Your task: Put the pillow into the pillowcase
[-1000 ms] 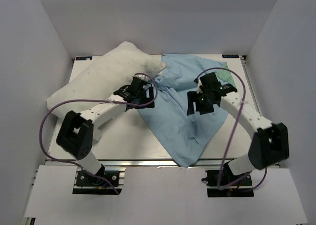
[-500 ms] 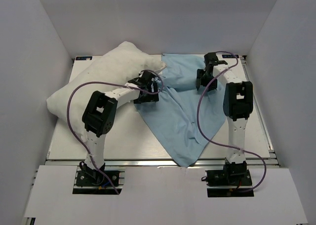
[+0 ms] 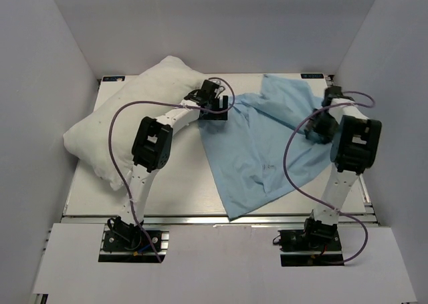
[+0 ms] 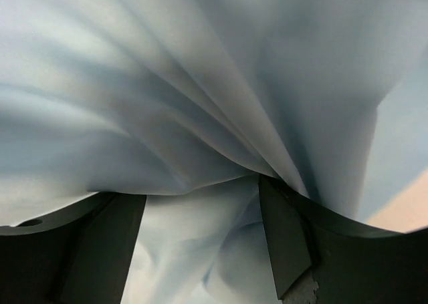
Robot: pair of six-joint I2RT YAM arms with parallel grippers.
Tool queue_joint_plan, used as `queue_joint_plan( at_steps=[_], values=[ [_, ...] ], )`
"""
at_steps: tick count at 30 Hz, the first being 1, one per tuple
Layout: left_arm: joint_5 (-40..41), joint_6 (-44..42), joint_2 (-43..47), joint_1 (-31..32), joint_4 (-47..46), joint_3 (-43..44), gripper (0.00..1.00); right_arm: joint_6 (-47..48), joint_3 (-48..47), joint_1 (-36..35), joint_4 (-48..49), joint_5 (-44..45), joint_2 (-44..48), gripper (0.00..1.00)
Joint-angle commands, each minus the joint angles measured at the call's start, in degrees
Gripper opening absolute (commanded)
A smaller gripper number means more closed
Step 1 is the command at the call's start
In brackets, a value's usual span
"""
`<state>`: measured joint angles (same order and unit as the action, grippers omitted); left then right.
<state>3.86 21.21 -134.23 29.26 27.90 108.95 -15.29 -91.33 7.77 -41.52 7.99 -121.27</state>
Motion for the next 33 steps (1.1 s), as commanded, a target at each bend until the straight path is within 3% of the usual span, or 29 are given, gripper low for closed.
queue_joint_plan(
  at_steps=[1,6,9,16,25,30,33],
  values=[
    [-9.91,-6.88,-6.46,-0.34,-0.75,8.36,0.98,-0.97,7.03,6.19,-2.35,4.84,2.79,0.72],
    [-10.46,-10.75,-14.73,-0.25,-2.23,24.09,0.98,2.79,2.76,6.56,-2.16,-2.33,5.61,0.69],
    [-7.64,-11.19,-14.83,-0.16,-6.0,26.05,0.98,6.58,-0.07,5.07,-1.9,-6.14,7.53,0.69],
    [-8.77,-12.51,-5.62,-0.16,-5.06,26.15,0.98,12.21,-4.82,-7.67,-4.01,-1.66,13.6,0.76],
    [-8.96,-10.49,17.93,1.59,2.76,3.93,0.98,7.39,1.51,-23.14,-4.53,5.1,20.2,0.76],
    [0.87,-11.19,31.73,3.26,8.75,-2.32,0.98,5.27,0.8,-27.19,-4.98,7.31,19.41,0.76],
    [10.53,-11.1,39.3,3.26,4.29,-6.89,0.98,3.69,2.03,-27.19,-2.08,6.43,20.46,0.78]
  ],
)
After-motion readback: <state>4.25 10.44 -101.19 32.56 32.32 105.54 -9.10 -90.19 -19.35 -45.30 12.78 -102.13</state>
